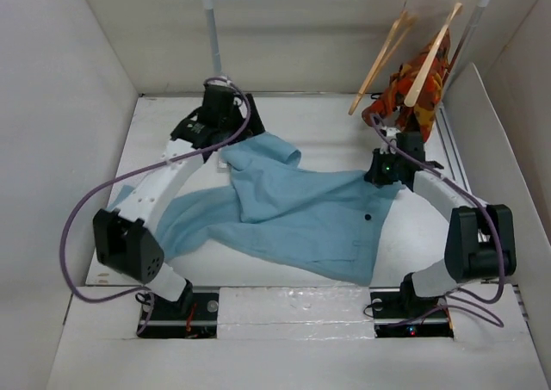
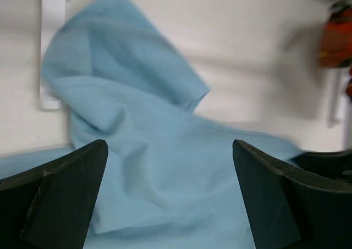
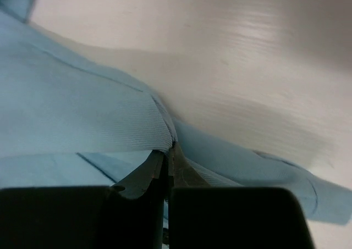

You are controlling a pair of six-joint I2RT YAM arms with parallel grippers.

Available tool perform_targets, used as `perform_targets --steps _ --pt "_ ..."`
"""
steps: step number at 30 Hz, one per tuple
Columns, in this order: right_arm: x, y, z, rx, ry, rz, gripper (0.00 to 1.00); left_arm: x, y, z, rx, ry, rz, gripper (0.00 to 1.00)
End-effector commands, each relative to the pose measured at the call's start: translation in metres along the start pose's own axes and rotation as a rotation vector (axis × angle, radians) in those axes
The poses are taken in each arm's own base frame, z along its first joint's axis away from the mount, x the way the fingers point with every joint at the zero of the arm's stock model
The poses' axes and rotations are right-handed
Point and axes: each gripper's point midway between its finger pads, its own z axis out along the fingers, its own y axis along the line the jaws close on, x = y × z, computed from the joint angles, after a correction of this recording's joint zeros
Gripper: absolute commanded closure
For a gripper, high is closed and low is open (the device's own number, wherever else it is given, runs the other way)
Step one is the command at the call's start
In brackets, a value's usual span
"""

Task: Place the trousers on the hanger
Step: Flatten out the trousers at the center of the board.

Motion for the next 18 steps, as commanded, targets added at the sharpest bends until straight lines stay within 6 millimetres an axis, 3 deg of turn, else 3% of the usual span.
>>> perform_targets --steps 1,2,3,4,7,8,9,10,11,13,14,18 --pt "-0.028 -0.065 -0.038 0.242 -0.069 0.044 1.0 0.031 0.008 0.014 -0.009 0.08 0.069 0.06" --pt "-0.019 -0.077 -0.047 0.285 -0.064 0.073 1.0 0.017 0.019 0.016 -0.041 0.01 0.058 0.04" --pt "-0.025 -0.082 -0.067 0.321 -0.119 0.083 1.0 0.009 0.027 0.013 -0.042 -0.026 0.043 0.04" --pt "-0.024 -0.097 -0.081 0.367 -0.143 0.115 1.0 0.008 0.055 0.022 -0.084 -0.024 0.019 0.04" --pt "-0.019 -0.105 -0.099 0.411 -0.21 0.139 1.0 0.013 0.068 0.057 -0.097 0.036 0.031 0.05" --pt "-0.017 -0.105 -0.099 0.397 -0.21 0.146 1.0 0.019 0.074 0.066 -0.125 0.07 0.052 0.05" --pt "-0.013 -0.103 -0.096 0.38 -0.199 0.146 1.0 0.038 0.077 0.09 -0.134 0.132 0.071 0.05" --pt "-0.007 -0.103 -0.091 0.369 -0.168 0.156 1.0 0.036 0.076 0.099 -0.135 0.134 0.071 0.06" --pt "-0.002 -0.098 -0.085 0.328 -0.136 0.147 1.0 0.057 0.072 0.127 -0.104 0.197 0.064 0.06" --pt "0.001 -0.097 -0.082 0.314 -0.127 0.143 1.0 0.054 0.068 0.136 -0.089 0.19 0.054 0.06" --pt "0.0 -0.09 -0.079 0.286 -0.127 0.13 1.0 0.066 0.071 0.151 -0.089 0.226 0.036 0.06" --pt "0.006 -0.079 -0.077 0.251 -0.123 0.104 1.0 0.078 0.056 0.172 -0.007 0.28 -0.01 0.06"
